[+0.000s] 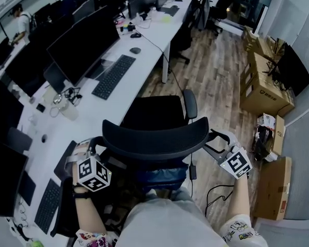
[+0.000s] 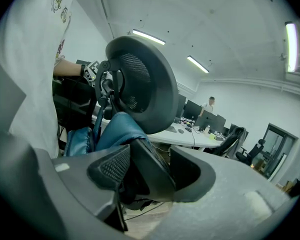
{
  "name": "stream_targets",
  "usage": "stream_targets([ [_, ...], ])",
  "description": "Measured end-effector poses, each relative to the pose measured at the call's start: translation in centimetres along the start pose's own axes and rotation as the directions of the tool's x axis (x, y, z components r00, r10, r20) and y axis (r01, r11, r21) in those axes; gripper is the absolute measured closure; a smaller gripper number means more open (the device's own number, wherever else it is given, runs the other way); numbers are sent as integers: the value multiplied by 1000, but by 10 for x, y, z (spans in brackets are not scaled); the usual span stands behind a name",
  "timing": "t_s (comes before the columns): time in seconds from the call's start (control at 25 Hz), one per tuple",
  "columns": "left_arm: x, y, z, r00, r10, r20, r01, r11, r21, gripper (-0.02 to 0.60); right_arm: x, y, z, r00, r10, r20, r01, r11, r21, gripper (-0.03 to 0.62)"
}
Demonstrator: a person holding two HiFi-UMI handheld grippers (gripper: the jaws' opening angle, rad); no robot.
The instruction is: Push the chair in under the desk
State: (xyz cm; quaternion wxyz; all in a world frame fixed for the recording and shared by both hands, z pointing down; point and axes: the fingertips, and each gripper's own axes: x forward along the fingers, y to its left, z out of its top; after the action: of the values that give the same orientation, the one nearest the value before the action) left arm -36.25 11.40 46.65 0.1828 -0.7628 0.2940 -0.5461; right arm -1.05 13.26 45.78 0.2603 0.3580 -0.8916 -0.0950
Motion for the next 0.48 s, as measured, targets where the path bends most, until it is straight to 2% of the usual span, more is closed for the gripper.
stream_targets([
  [0.48, 16, 6, 15, 991, 76, -108, -89, 989, -118, 380, 33, -54, -7, 992, 106, 69, -101, 992, -71, 342],
])
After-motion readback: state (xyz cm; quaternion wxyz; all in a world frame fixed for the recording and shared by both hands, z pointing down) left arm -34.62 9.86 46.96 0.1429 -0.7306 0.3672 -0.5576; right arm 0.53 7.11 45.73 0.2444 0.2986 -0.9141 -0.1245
